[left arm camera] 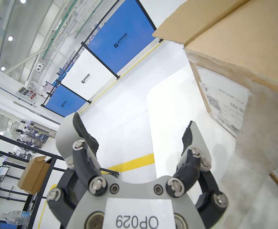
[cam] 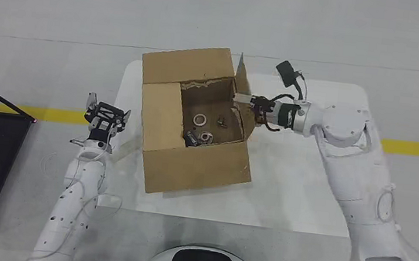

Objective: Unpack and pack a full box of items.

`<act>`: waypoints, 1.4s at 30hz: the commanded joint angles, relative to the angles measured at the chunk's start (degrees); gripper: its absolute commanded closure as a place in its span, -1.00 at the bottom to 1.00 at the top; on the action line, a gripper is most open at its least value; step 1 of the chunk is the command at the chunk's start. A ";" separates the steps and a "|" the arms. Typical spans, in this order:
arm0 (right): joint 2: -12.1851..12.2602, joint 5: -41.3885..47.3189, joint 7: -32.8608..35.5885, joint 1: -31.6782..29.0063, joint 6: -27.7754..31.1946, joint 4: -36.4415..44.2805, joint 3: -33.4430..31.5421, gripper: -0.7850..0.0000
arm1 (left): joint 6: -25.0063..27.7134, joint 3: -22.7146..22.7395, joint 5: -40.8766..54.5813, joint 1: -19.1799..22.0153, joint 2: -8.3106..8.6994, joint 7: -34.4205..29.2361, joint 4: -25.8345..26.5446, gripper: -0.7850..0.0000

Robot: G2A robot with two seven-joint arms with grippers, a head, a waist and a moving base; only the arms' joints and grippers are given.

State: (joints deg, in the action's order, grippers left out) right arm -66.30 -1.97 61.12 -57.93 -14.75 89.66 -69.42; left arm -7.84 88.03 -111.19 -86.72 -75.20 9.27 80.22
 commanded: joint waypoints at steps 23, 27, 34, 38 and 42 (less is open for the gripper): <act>-1.61 0.70 -3.05 9.41 -1.43 -16.22 6.95 -1.00 | -0.95 -3.77 -1.50 1.67 -0.42 -1.62 1.40 -1.00; 0.20 4.50 -1.73 5.53 0.97 -12.46 -1.22 -1.00 | -0.71 -5.44 -3.14 3.24 -0.58 -2.42 1.24 -1.00; 3.12 6.64 -2.09 -4.30 0.73 -2.78 -15.53 -1.00 | 0.03 -8.46 -5.94 5.66 -0.89 -4.06 1.32 -1.00; 4.22 8.27 -1.05 -9.82 0.83 1.07 -21.99 -1.00 | 0.59 -10.36 -7.86 7.12 -1.10 -5.20 1.65 -1.00; 4.48 8.05 -0.76 -11.12 0.91 1.84 -23.27 -1.00 | 0.91 -12.14 -9.22 8.49 -1.35 -6.16 2.24 -1.00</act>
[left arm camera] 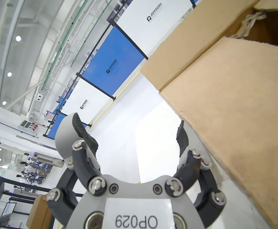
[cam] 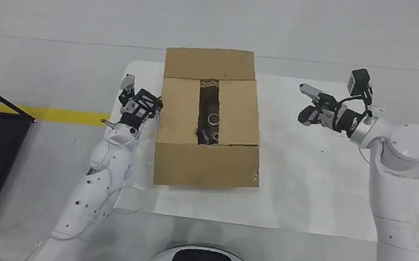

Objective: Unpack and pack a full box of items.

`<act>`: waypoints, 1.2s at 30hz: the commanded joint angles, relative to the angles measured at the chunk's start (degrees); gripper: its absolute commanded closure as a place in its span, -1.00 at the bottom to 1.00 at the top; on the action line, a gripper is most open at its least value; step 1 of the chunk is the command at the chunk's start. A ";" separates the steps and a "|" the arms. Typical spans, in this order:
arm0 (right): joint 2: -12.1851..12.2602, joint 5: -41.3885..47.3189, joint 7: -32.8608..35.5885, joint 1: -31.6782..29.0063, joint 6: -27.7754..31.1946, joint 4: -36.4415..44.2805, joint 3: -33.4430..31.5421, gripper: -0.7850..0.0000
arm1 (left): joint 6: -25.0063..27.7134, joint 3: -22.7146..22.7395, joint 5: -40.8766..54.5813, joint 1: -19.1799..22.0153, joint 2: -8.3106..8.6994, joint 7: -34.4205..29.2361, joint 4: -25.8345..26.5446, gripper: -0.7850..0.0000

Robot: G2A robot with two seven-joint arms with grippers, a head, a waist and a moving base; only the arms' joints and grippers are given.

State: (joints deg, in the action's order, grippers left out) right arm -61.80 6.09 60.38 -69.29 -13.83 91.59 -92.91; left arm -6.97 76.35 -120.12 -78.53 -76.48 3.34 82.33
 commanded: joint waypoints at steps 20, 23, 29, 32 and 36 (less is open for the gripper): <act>-5.05 -0.35 -21.56 26.45 2.41 -38.93 20.12 -1.00 | -4.97 7.54 6.19 -5.62 0.65 1.28 0.46 -1.00; -7.41 2.94 -22.32 31.13 6.61 -47.23 24.69 -1.00 | -5.51 11.43 8.49 -7.43 1.09 2.31 -0.32 -1.00; -12.35 7.51 -25.17 37.85 14.83 -58.76 31.50 -1.00 | -5.68 17.38 12.39 -10.30 1.74 4.17 -1.91 -1.00; -14.55 8.96 -25.03 40.30 17.44 -62.77 33.93 -1.00 | -5.60 18.89 13.78 -11.22 1.88 5.10 -2.31 -1.00; -17.06 9.57 -25.43 42.79 19.77 -67.15 36.43 -1.00 | -5.24 19.79 15.07 -12.06 1.94 5.83 -2.43 -1.00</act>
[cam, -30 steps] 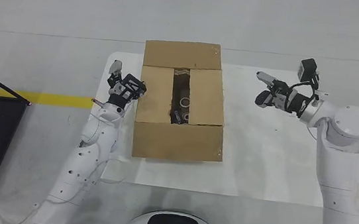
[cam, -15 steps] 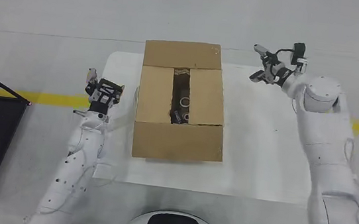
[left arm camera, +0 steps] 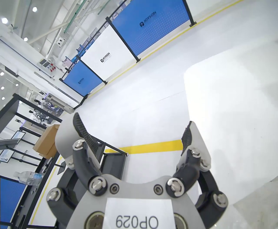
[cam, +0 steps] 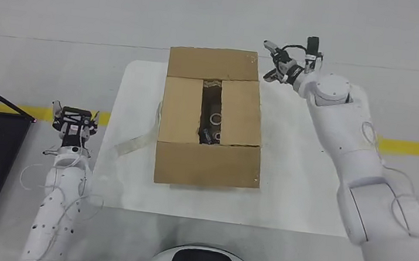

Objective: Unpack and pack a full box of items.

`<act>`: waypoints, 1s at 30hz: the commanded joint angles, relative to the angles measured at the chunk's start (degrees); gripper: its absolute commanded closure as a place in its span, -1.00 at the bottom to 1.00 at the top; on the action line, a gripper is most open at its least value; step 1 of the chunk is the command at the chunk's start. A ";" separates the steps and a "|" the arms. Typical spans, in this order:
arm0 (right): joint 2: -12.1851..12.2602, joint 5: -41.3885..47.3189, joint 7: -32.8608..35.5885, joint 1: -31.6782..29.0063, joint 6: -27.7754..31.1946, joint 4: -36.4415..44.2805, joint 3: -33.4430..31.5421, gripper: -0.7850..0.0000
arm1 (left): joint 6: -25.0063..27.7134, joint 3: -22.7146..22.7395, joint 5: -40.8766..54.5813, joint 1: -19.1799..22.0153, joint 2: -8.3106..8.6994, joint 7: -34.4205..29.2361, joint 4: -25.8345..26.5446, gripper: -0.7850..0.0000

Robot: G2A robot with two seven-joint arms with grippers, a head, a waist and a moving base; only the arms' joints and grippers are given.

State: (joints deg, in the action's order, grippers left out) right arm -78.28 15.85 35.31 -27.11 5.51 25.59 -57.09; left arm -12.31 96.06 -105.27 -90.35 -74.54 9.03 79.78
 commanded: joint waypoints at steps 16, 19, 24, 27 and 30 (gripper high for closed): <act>-3.72 25.32 16.35 4.35 -0.57 -11.85 -8.12 -1.00 | 0.98 0.27 1.44 -0.06 0.00 1.64 -1.77 -1.00; -3.30 24.45 20.79 4.23 -1.54 -11.83 -8.14 -1.00 | 1.36 -0.04 1.10 0.61 0.02 1.99 -2.55 -1.00; -2.77 17.26 28.05 4.14 -2.92 -11.00 -5.47 -1.00 | 1.66 -0.45 0.04 1.39 0.09 2.60 -2.73 -1.00; -2.59 14.09 30.64 4.04 -2.70 -10.41 -4.30 -1.00 | 1.93 -0.68 -0.63 1.72 0.14 2.67 -2.47 -1.00; -2.38 11.34 32.58 4.02 -2.02 -9.81 -3.38 -1.00 | 2.56 -1.04 -1.12 2.03 0.18 2.77 -1.95 -1.00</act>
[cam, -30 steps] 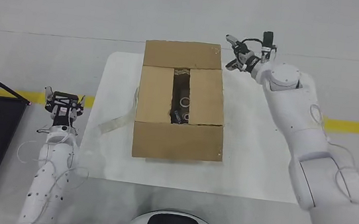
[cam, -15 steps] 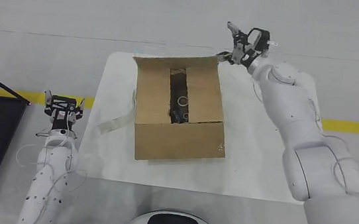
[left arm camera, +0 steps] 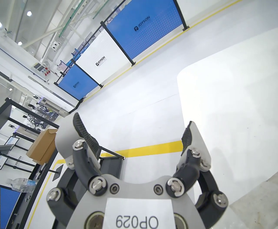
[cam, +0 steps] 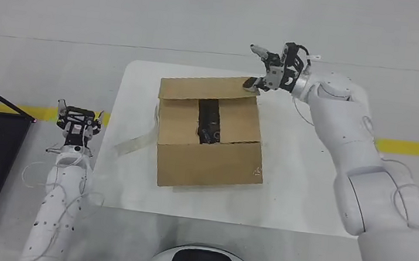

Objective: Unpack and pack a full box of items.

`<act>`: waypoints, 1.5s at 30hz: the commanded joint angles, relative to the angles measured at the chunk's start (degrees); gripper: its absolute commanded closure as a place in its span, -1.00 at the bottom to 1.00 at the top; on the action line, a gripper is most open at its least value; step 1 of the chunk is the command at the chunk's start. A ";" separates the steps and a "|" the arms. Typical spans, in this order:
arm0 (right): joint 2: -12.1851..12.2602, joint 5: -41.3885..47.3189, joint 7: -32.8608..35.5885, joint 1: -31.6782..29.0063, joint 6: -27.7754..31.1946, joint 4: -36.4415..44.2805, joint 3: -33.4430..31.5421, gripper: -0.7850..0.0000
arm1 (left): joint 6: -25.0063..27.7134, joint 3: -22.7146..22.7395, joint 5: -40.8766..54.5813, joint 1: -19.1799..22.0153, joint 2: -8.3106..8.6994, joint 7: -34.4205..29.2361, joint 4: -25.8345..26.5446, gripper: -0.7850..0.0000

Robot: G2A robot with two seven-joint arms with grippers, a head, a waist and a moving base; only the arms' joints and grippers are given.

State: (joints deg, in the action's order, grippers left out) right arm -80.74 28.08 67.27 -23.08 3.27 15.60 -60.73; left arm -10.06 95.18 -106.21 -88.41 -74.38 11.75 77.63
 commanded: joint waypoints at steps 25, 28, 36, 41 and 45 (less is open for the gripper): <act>-0.40 -8.37 -3.68 -1.70 -2.46 5.59 2.97 -1.00 | 38.89 2.01 -15.61 -10.25 6.06 44.16 4.90 -1.00; -0.59 -8.30 -3.90 -1.85 -2.76 5.81 3.06 -1.00 | 35.48 0.85 -18.87 -10.74 6.38 45.02 6.67 -1.00; -1.17 -7.80 -4.55 -2.63 -2.94 5.90 3.22 -1.00 | 29.54 -2.96 -18.18 -11.12 6.33 44.05 10.47 -1.00; -1.33 -7.56 -4.85 -2.99 -2.85 5.58 3.10 -1.00 | 26.62 -4.12 -17.38 -10.56 6.33 41.46 10.85 -1.00; -1.38 -7.48 -5.02 -3.19 -2.68 5.40 2.95 -1.00 | 25.41 -4.79 -16.23 -10.13 6.38 40.45 11.03 -1.00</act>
State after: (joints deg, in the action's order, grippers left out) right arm -82.10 20.57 62.28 -26.23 0.56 21.04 -57.74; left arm 15.46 90.53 -122.52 -98.62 -68.04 52.45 88.54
